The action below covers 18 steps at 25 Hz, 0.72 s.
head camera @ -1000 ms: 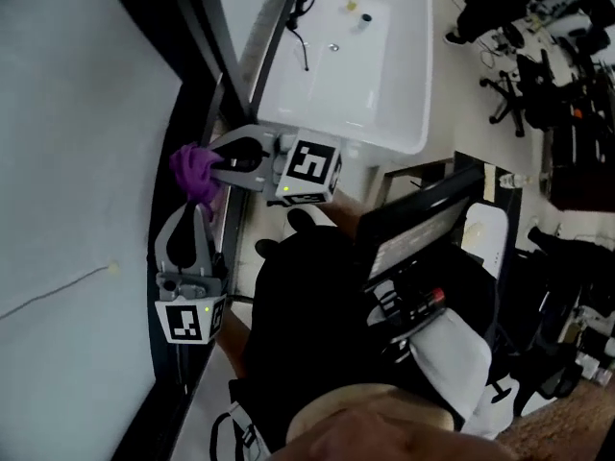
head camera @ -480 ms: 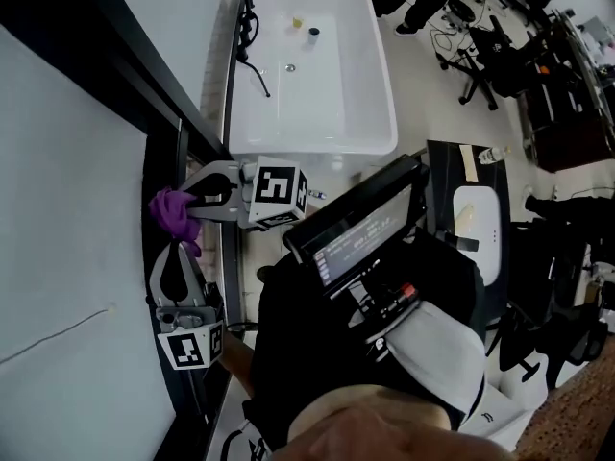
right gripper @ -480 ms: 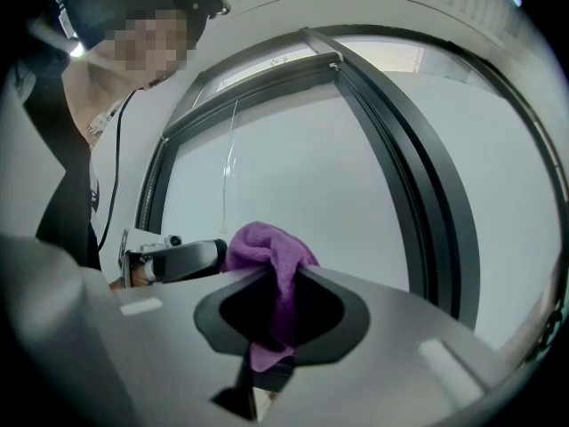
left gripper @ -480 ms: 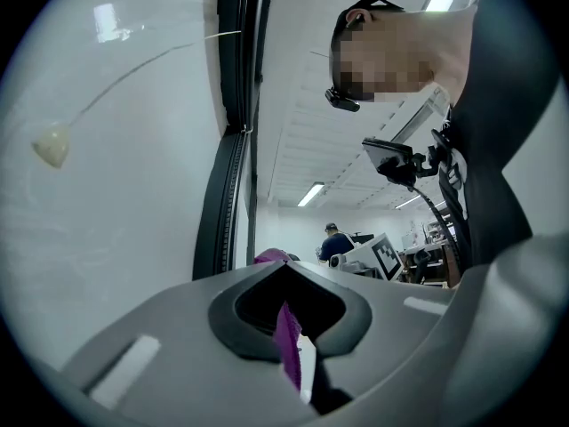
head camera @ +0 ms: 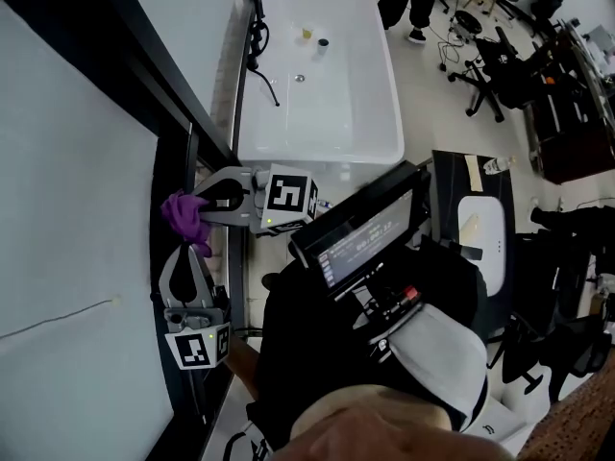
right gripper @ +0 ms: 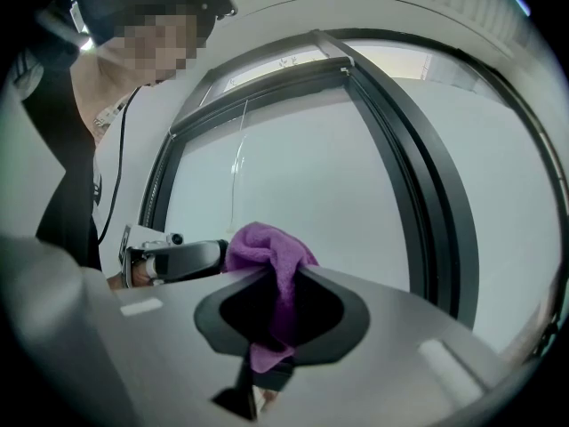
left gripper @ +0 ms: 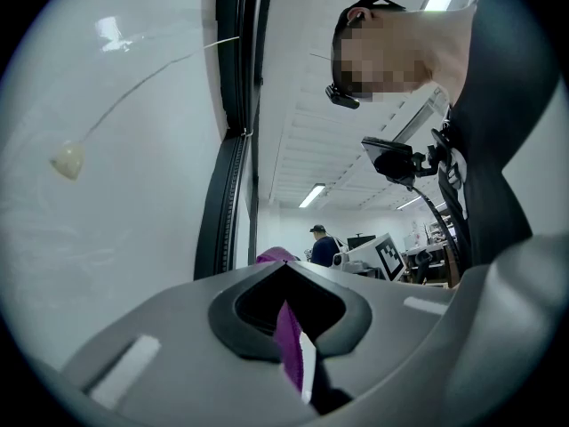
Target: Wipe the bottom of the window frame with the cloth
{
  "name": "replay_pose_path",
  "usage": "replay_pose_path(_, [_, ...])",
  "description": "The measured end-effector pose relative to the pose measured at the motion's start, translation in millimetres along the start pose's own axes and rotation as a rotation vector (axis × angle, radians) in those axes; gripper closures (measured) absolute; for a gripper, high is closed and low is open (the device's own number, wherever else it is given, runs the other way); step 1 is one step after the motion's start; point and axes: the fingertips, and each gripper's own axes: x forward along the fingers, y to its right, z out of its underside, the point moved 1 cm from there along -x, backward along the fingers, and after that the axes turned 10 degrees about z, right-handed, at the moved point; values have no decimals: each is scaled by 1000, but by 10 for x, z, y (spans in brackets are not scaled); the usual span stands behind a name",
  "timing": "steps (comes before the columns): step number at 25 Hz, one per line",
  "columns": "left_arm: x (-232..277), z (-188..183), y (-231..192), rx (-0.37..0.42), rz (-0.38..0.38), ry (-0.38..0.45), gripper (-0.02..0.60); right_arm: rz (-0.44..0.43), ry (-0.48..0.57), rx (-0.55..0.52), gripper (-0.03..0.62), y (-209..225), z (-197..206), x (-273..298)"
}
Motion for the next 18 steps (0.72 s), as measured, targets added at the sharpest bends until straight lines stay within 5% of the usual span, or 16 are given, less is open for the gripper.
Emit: replay_pose_path(18, [52,19,42,-16,2,-3,580,8,-9,17,540,28,13,-111])
